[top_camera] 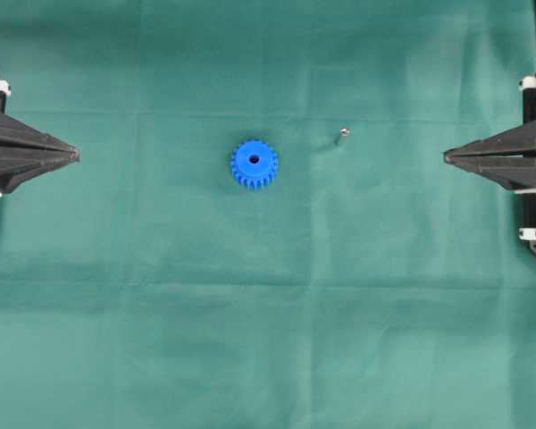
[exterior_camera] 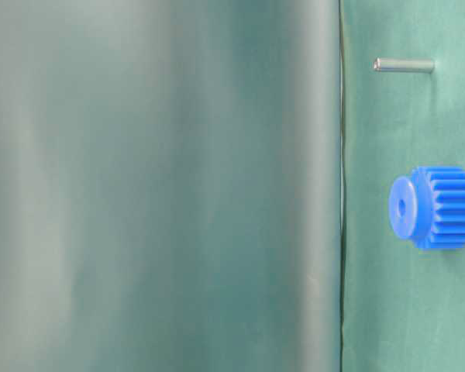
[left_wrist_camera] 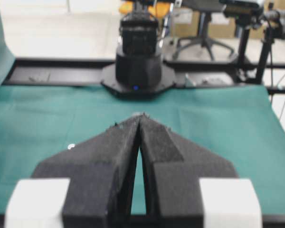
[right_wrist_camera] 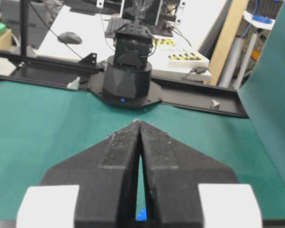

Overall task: Insert the shaft placed at a random location into the center hole of the small gear at another random location.
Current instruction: 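Move the right gripper left toward the small silver shaft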

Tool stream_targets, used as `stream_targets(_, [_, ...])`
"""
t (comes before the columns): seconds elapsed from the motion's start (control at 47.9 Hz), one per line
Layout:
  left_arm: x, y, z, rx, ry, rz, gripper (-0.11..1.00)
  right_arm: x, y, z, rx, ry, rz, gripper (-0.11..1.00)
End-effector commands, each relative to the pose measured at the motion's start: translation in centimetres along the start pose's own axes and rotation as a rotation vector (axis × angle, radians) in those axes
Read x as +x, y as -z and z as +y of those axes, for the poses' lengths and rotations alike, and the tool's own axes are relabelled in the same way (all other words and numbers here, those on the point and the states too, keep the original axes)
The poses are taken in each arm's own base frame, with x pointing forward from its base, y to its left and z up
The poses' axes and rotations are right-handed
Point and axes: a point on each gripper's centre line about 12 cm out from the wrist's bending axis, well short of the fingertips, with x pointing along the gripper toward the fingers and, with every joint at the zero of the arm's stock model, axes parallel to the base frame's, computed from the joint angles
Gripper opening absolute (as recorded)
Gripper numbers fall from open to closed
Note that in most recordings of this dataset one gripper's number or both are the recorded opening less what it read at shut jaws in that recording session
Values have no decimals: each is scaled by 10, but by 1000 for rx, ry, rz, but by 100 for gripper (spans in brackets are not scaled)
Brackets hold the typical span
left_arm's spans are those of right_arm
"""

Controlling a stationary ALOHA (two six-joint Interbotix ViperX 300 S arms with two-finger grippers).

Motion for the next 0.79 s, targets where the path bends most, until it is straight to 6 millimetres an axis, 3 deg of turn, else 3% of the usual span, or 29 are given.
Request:
stream_targets(0.0, [2, -1, 0, -27, -4, 0, 0, 4, 5, -4, 9, 20, 26, 0])
stream_targets(0.334, [2, 1, 1, -26, -11, 14, 0, 29, 65, -46, 93, 219, 260, 0])
stream_targets(0.626, [1, 6, 4, -36, -26, 26, 0, 67, 127, -70, 140, 303, 433, 2])
stream_targets(0.689, [1, 7, 5, -39, -28, 27, 0, 72, 138, -74, 151, 320, 453, 14])
stream_targets(0.773, [0, 8, 5, -39, -28, 29, 0, 76, 151, -80, 170, 351, 473, 39])
